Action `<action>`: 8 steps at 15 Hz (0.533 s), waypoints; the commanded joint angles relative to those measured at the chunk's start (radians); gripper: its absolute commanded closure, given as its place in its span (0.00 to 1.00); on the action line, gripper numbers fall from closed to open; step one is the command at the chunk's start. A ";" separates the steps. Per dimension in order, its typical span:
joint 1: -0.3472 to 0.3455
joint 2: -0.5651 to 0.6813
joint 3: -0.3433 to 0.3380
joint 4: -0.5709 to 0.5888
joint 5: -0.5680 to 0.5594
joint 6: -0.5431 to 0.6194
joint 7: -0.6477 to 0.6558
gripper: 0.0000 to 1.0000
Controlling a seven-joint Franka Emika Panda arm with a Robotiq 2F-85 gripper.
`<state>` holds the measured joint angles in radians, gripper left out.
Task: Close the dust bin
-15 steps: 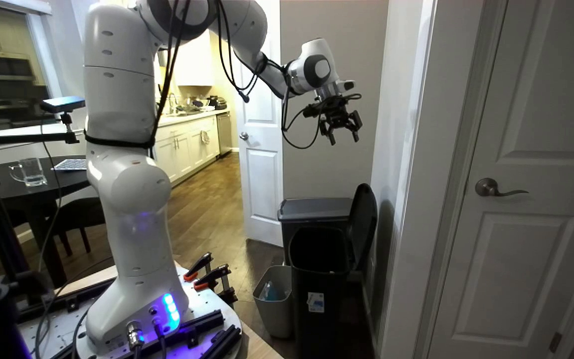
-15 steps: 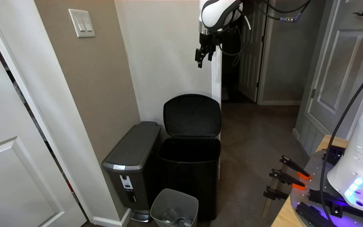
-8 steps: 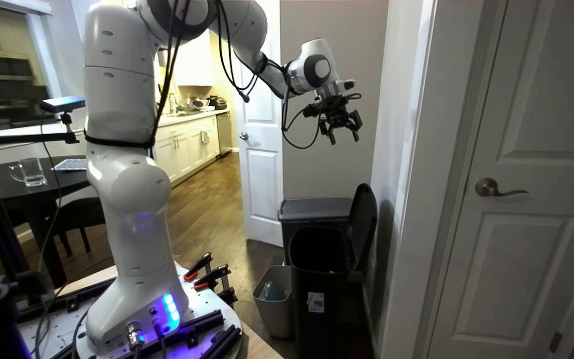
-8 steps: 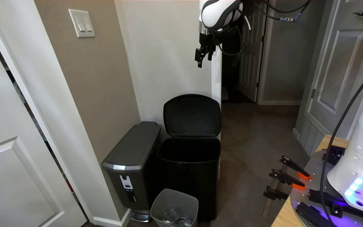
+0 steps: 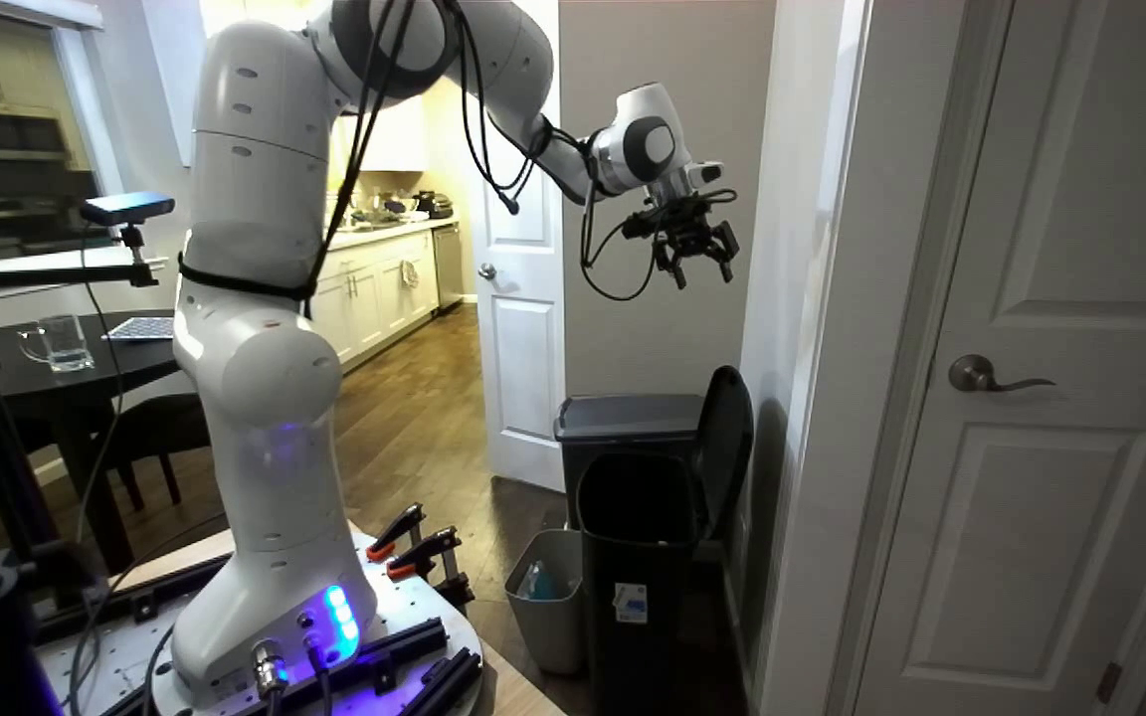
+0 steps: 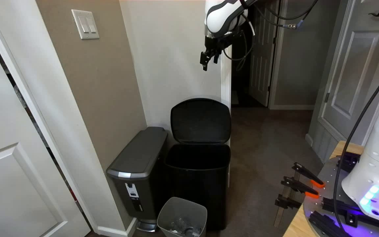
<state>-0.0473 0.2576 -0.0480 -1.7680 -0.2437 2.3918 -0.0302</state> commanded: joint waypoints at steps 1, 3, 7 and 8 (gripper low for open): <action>0.006 0.113 -0.014 0.103 0.005 0.024 0.014 0.00; 0.004 0.167 -0.016 0.149 0.013 0.025 0.007 0.00; -0.007 0.266 -0.013 0.229 0.032 0.031 -0.017 0.00; -0.008 0.286 -0.012 0.247 0.034 0.032 -0.018 0.00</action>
<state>-0.0491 0.4787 -0.0576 -1.5856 -0.2366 2.4049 -0.0302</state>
